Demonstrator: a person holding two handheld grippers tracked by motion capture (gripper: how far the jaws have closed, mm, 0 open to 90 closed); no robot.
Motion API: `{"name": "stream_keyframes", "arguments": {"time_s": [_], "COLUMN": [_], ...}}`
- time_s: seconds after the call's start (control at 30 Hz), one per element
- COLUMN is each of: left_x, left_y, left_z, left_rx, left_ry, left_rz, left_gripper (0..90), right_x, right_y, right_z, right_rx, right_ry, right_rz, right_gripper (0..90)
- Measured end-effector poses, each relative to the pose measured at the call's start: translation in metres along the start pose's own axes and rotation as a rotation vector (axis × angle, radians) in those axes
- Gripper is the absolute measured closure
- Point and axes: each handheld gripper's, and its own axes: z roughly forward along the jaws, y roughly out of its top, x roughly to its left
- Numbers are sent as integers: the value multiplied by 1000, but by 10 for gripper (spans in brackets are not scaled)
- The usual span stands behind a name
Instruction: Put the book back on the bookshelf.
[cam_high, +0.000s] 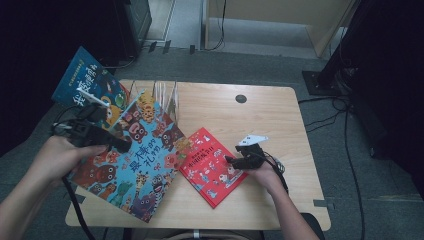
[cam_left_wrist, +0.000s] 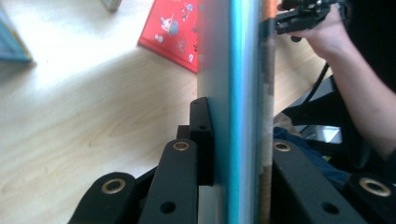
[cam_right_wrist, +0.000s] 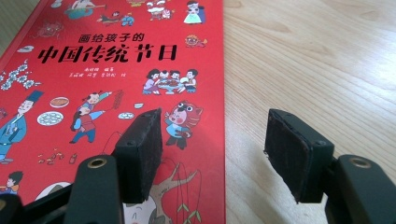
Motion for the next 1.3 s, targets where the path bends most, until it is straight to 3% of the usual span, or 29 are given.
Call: {"name": "stream_keyframes", "arguments": {"time_s": [0.13,0.3,0.6,0.7,0.87,0.97,1.13,1.3], "left_x": [10,26,51,56,67,67,67,74], "left_y": [-17,-33,-47,-46,-41,-37,-28,-11], "left_z": [-17,-33,-59,-69,-93,-106,-123,-141], "left_rx": [-36,-49,-99,-107,-138,-167,-183,-209], "left_ry": [18,42,80,101,86,97,121,149], "left_rz": [-44,-99,-181,-193,-241,-255,-261,-293], "left_gripper": [815,814,813,813,812,812,812,812], "right_x": [-2,-2,0,1,0,-1,-1,0], "right_y": [1,5,7,7,6,6,6,6], "right_z": [2,5,10,10,10,10,11,11], "right_rx": [-4,16,34,38,38,38,38,35], "right_ry": [8,21,33,37,55,67,72,70], "right_rz": [-7,-25,-36,-36,-29,-23,-18,-24], "right_gripper": [382,380,390,392,391,391,390,391]}}
